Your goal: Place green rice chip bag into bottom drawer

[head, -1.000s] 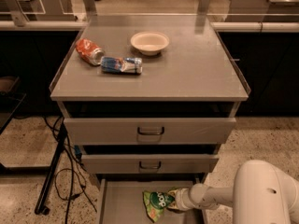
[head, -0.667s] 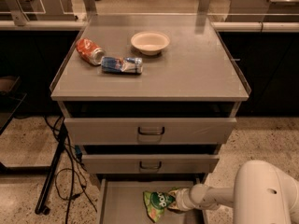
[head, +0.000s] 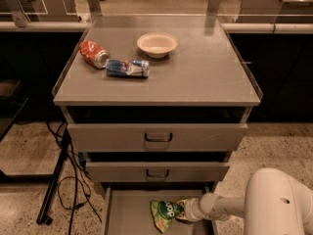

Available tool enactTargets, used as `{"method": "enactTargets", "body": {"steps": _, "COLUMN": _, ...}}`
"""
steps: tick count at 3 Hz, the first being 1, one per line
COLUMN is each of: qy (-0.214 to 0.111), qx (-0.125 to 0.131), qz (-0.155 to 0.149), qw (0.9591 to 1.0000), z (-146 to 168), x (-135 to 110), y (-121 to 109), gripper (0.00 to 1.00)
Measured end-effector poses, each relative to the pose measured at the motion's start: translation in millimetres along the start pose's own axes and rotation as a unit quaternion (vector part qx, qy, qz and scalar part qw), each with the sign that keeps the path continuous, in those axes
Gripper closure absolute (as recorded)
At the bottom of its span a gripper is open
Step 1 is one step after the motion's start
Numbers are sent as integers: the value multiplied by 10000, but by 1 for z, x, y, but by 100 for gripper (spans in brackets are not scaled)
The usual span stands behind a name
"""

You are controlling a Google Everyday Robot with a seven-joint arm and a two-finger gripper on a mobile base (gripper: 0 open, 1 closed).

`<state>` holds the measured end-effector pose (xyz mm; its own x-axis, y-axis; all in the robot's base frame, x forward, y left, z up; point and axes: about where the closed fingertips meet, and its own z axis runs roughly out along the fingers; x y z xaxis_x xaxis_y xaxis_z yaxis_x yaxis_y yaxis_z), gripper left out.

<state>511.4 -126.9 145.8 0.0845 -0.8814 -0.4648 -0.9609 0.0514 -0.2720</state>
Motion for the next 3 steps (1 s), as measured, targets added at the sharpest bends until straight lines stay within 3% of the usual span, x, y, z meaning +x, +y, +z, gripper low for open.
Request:
{"method": "enactTargets", "body": {"steps": 1, "qy": 0, "qx": 0, "qz": 0, "qw": 10000, "z": 0, "x": 0, "y": 0, "gripper": 4}}
{"method": "enactTargets", "body": {"steps": 3, "qy": 0, "qx": -1, "qz": 0, "qw": 10000, "z": 0, "x": 0, "y": 0, "gripper": 0}}
